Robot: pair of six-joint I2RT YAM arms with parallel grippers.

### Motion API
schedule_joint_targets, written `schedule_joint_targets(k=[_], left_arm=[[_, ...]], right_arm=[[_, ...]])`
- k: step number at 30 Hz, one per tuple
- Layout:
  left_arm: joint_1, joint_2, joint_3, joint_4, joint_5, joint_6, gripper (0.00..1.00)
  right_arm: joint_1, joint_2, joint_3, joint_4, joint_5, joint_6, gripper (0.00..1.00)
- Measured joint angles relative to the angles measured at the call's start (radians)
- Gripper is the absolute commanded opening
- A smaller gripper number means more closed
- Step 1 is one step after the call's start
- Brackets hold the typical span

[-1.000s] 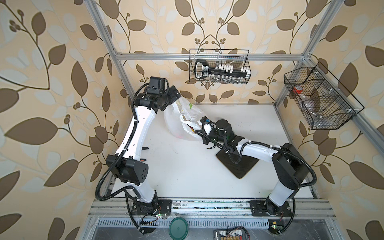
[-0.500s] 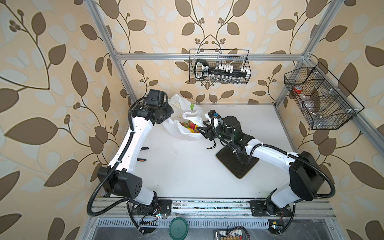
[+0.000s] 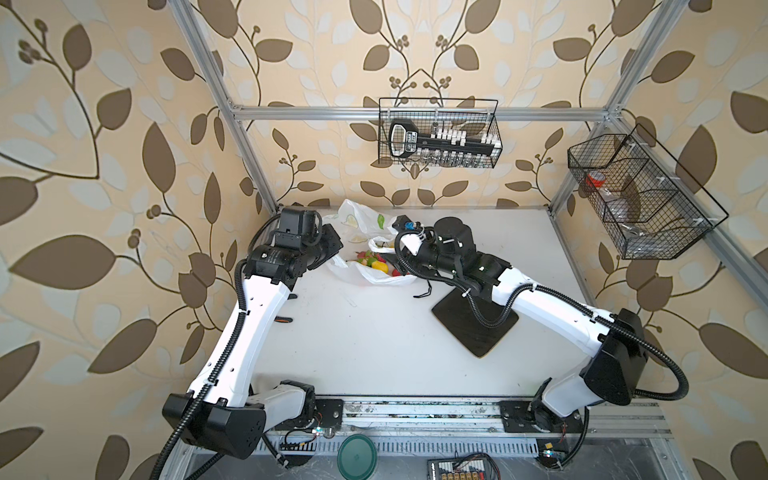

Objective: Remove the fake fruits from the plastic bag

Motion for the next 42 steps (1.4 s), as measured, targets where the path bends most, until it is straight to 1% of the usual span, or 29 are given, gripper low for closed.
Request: schedule_joint_targets(k=[1,5,6,7,8,10,13,18,22,23,25,27,28,30,32,33,35,39,42], left_arm=[[0.0,-0.003,-0.008,0.004,0.006,0.001,0.04],[0.0,-0.043,-0.061,0.008,0.012,-0.004,0.03],[0.0,-0.053,-0.069,0.006,0.004,-0.01,0.02],[0.0,-0.064,-0.072,-0.002,-0.012,-0.021,0.01],[0.0,-0.071,-0.072,-0.002,-0.03,-0.029,0.01],[0.0,-0.076,-0.065,-0.002,-0.069,-0.04,0.0],[0.002,-0.046,-0.021,0.001,-0.133,-0.039,0.0],[0.016,0.067,0.14,0.06,-0.222,0.023,0.0],[0.035,0.147,0.263,0.13,-0.25,0.091,0.0],[0.04,0.162,0.285,0.151,-0.249,0.109,0.0],[0.042,0.172,0.3,0.184,-0.245,0.136,0.0],[0.042,0.166,0.29,0.201,-0.22,0.151,0.0],[0.042,0.152,0.268,0.216,-0.203,0.157,0.0],[0.04,0.098,0.184,0.237,-0.162,0.158,0.0],[0.029,0.008,0.059,0.236,-0.137,0.14,0.0],[0.017,-0.042,0.0,0.23,-0.131,0.13,0.0],[-0.032,-0.154,-0.114,0.209,-0.113,0.103,0.0],[-0.141,-0.345,-0.25,0.155,-0.049,0.05,0.0],[-0.164,-0.428,-0.314,0.116,0.039,0.017,0.0]], right_arm=[[0.008,0.016,0.01,-0.004,0.023,-0.014,0.58],[0.019,0.085,0.036,-0.007,0.098,-0.062,0.17],[0.02,0.104,0.047,-0.006,0.113,-0.066,0.09],[0.02,0.126,0.062,-0.003,0.127,-0.064,0.03],[0.02,0.15,0.082,0.003,0.141,-0.056,0.0],[0.02,0.198,0.133,0.031,0.161,-0.042,0.0],[0.02,0.282,0.248,0.091,0.187,0.016,0.0],[0.016,0.459,0.505,0.24,0.206,0.153,0.0],[-0.001,0.633,0.749,0.354,0.201,0.299,0.0],[-0.009,0.668,0.792,0.377,0.197,0.338,0.0],[-0.029,0.703,0.821,0.414,0.189,0.401,0.0],[-0.051,0.7,0.785,0.441,0.173,0.455,0.0],[-0.062,0.68,0.733,0.467,0.164,0.478,0.0],[-0.079,0.606,0.569,0.507,0.148,0.515,0.0],[-0.092,0.499,0.362,0.521,0.123,0.547,0.0],[-0.095,0.453,0.284,0.523,0.113,0.558,0.0],[-0.104,0.334,0.11,0.505,0.085,0.578,0.0],[-0.124,0.097,-0.138,0.439,0.056,0.6,0.0],[-0.138,-0.073,-0.284,0.385,0.065,0.617,0.0]])
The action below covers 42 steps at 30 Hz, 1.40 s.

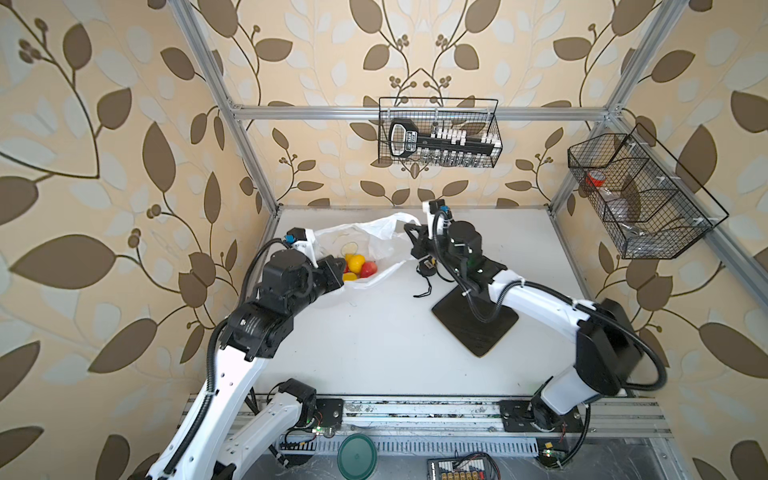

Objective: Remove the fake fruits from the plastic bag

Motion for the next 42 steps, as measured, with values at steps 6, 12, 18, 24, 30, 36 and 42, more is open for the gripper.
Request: schedule_joint_targets(k=[6,12,18,24,30,36,42], left_arm=[[0.0,-0.006,-0.05,-0.15,0.16,-0.016,0.0],[0.0,0.069,-0.057,-0.209,0.278,-0.014,0.0],[0.0,0.119,-0.058,-0.228,0.316,-0.017,0.0],[0.0,0.077,-0.055,-0.227,0.315,-0.028,0.0],[0.0,0.072,-0.054,-0.228,0.313,-0.029,0.0],[0.0,0.031,-0.038,-0.259,0.266,-0.029,0.0],[0.0,-0.043,-0.037,-0.285,0.188,-0.052,0.0]], right_arm=[[0.0,-0.187,-0.185,-0.155,0.057,0.047,0.04],[0.001,-0.244,-0.239,-0.362,0.057,0.093,0.58],[0.001,-0.503,-0.228,-0.528,0.008,0.106,0.78],[0.002,-0.689,-0.113,-0.706,-0.076,0.068,0.59],[0.125,-0.576,0.035,-0.686,-0.174,-0.09,0.32],[0.304,-0.288,0.079,-0.524,-0.153,-0.28,0.11],[0.365,-0.029,0.053,-0.309,-0.138,-0.378,0.04]])
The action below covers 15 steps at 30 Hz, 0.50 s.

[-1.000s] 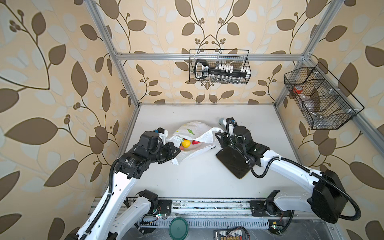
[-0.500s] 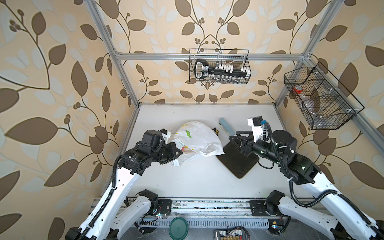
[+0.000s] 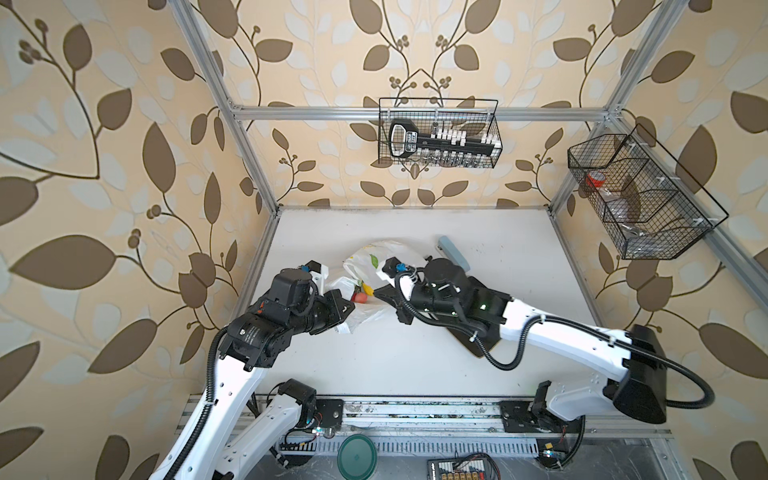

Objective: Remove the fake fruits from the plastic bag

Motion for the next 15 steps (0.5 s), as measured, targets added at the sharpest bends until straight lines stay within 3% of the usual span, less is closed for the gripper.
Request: schedule_joint_targets(k=[7,15], left_arm=[[0.0,-0.025,0.0,-0.023,-0.052,-0.023,0.0],[0.0,-0.04,0.029,-0.076,-0.109,-0.023,0.0]], right_arm=[[0.015,0.254,0.006,0.203,-0.01,-0.135,0.0],[0.016,0.443,0.077,0.233,0.053,-0.387,0.0]])
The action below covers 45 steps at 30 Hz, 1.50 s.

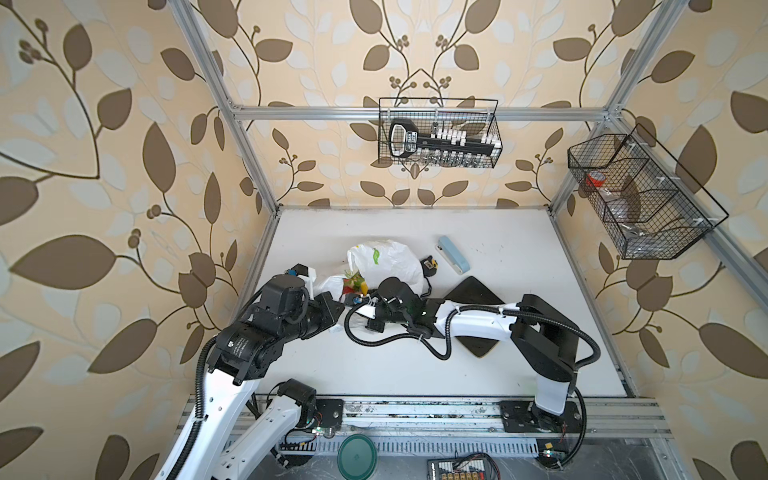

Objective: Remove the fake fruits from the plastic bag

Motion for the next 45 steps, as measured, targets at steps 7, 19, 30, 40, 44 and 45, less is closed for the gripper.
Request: schedule_joint_targets(k=[7,19,30,40,44,45], left_arm=[[0.0,-0.034,0.005,-0.087,-0.045,0.034,0.0],[0.0,-0.064,-0.049,-0.217,-0.023,0.1,0.0],[0.0,-0.064,-0.147,-0.225,0.047,0.108,0.0],[0.0,-0.064,-0.187,-0.225,0.09,0.107,0.0],[0.0,-0.064,-0.19,-0.221,0.108,0.108,0.0],[0.0,-0.065,-0.192,-0.22,0.112,0.108,0.0]], right_arm=[[-0.002,0.088,0.092,-0.071,0.214,-0.076,0.22],[-0.092,0.094,0.153,-0.255,0.229,0.619,0.58],[-0.09,0.238,0.281,-0.275,0.201,0.994,0.6],[-0.073,0.298,0.31,-0.282,0.173,1.058,0.59],[-0.066,0.316,0.341,-0.275,0.167,1.073,0.57],[-0.066,0.328,0.359,-0.274,0.17,1.078,0.56]])
